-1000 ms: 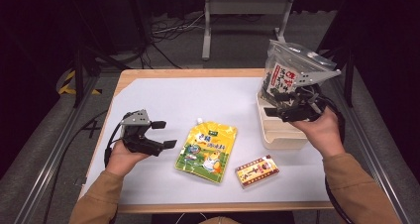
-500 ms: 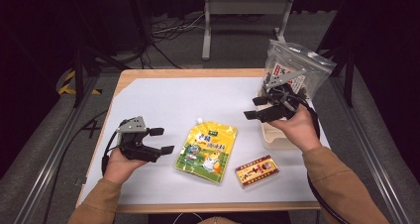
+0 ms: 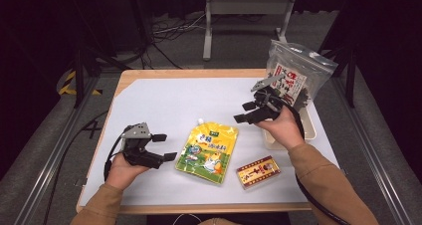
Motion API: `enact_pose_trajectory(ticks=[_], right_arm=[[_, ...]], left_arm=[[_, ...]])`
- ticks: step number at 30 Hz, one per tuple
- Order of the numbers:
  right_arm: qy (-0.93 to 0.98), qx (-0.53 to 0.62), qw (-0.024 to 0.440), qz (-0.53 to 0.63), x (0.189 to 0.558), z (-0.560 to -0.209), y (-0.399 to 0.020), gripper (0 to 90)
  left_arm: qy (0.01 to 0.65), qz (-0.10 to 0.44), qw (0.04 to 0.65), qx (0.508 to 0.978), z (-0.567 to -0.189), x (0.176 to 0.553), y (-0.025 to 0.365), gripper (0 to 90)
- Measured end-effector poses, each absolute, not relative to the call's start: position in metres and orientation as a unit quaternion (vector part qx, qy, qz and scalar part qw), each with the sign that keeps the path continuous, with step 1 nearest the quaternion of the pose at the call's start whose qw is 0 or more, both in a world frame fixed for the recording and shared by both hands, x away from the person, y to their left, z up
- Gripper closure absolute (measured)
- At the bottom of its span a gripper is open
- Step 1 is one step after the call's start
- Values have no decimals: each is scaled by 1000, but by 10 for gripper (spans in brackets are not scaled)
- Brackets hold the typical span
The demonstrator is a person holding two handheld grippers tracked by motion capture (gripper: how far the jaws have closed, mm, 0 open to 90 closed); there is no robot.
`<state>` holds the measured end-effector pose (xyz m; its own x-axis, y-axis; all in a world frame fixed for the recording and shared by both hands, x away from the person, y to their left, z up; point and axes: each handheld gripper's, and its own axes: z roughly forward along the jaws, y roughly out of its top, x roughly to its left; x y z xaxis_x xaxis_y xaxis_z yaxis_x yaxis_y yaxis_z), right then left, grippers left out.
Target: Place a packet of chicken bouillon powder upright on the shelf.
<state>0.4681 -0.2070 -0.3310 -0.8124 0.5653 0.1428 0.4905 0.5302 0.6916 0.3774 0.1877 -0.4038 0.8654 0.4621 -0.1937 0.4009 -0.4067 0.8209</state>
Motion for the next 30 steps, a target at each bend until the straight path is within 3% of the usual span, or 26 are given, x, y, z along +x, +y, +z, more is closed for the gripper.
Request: enact_pose_trajectory(ticks=[30], right_arm=[[894, 335, -33, 297, 502, -385, -173, 387]], left_arm=[[242, -6, 455, 857, -417, 381, 176, 172]])
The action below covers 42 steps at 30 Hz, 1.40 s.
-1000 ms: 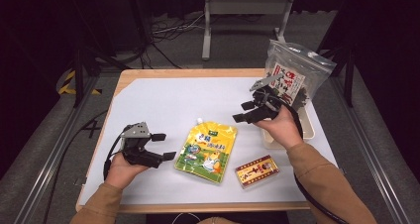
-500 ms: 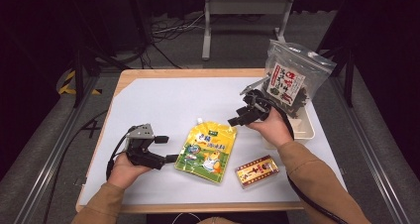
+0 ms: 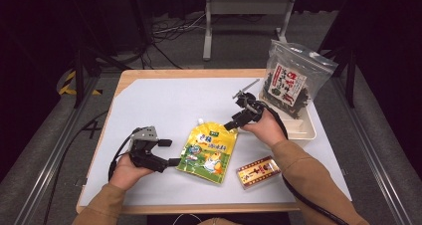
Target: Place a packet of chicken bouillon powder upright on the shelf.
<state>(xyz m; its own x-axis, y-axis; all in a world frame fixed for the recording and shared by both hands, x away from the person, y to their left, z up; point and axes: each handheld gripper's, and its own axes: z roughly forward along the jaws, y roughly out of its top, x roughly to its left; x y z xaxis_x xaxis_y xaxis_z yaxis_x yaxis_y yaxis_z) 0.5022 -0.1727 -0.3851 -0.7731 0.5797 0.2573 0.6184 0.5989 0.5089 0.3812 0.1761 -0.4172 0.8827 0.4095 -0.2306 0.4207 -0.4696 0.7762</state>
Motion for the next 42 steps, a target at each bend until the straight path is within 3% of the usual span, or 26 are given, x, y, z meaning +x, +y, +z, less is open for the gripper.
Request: enact_pose_trajectory(ticks=[3, 24, 42], right_arm=[[-892, -346, 52, -286, 506, -391, -169, 396], [-894, -379, 71, -229, 516, -409, -163, 391], [-890, -386, 93, -226, 516, -411, -163, 430]], left_arm=[[244, -6, 453, 857, -418, 381, 175, 172], [237, -15, 448, 862, -422, 381, 171, 174], [225, -43, 426, 875, -433, 381, 162, 275]])
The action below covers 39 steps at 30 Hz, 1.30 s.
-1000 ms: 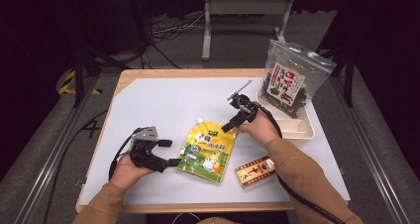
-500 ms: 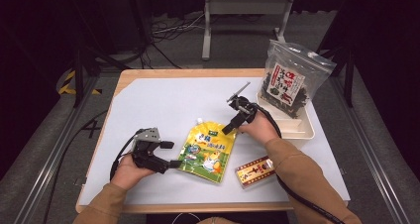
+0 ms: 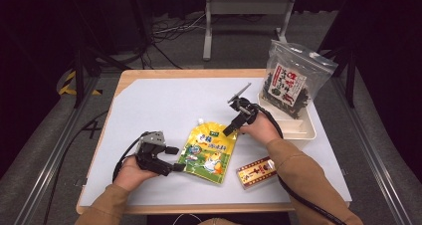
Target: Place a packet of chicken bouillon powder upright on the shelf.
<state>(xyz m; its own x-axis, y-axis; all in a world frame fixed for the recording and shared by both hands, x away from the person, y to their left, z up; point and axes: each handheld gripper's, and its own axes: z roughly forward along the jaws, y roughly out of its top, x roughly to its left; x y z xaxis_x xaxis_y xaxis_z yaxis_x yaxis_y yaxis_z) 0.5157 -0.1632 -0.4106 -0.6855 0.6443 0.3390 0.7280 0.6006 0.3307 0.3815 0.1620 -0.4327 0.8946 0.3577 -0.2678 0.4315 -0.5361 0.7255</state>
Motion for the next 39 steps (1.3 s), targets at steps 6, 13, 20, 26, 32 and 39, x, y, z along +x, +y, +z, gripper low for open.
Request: enact_pose_trajectory(ticks=[6, 13, 20, 26, 32, 39], right_arm=[[-880, -392, 102, -247, 515, -404, -168, 465], [-879, -383, 114, -260, 511, -396, -165, 519], [-887, -372, 121, -245, 507, -401, -154, 518], [-883, -385, 131, -233, 511, -412, -153, 536], [-888, -386, 129, -214, 513, -416, -149, 608], [-892, -383, 119, -209, 512, -417, -147, 656]], left_arm=[[219, -45, 417, 881, -435, 381, 158, 277], [224, -58, 401, 886, -440, 382, 154, 268], [224, -61, 403, 885, -441, 382, 154, 267], [227, -63, 407, 883, -441, 382, 155, 265], [227, -61, 405, 883, -441, 382, 154, 263], [232, -56, 398, 886, -441, 381, 152, 256]])
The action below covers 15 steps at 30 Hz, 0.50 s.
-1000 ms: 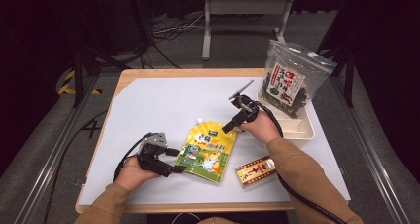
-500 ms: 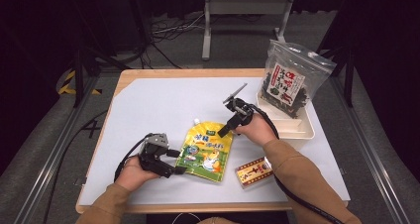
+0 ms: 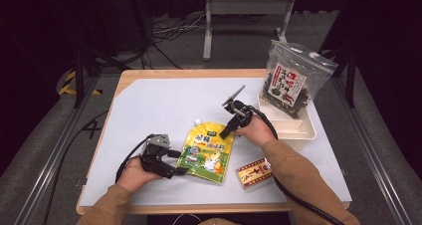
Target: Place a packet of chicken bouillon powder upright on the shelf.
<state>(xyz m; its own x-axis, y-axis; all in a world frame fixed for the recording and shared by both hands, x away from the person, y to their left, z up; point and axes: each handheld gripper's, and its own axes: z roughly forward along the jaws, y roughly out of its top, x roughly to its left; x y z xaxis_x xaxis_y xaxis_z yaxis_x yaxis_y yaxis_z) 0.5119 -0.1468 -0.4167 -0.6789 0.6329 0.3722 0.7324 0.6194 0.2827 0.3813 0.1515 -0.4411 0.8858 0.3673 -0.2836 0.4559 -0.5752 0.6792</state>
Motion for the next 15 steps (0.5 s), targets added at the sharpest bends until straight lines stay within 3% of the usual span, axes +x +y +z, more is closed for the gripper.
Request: enact_pose_trajectory(ticks=[3, 8, 15], right_arm=[[-894, -381, 112, -206, 512, -416, -147, 704], [-897, -380, 98, -202, 511, -415, -149, 883], [-898, -372, 95, -216, 507, -404, -152, 899]], left_arm=[[232, -56, 396, 887, -442, 382, 151, 255], [233, -59, 398, 886, -443, 382, 152, 254], [232, -61, 398, 886, -443, 383, 154, 260]])
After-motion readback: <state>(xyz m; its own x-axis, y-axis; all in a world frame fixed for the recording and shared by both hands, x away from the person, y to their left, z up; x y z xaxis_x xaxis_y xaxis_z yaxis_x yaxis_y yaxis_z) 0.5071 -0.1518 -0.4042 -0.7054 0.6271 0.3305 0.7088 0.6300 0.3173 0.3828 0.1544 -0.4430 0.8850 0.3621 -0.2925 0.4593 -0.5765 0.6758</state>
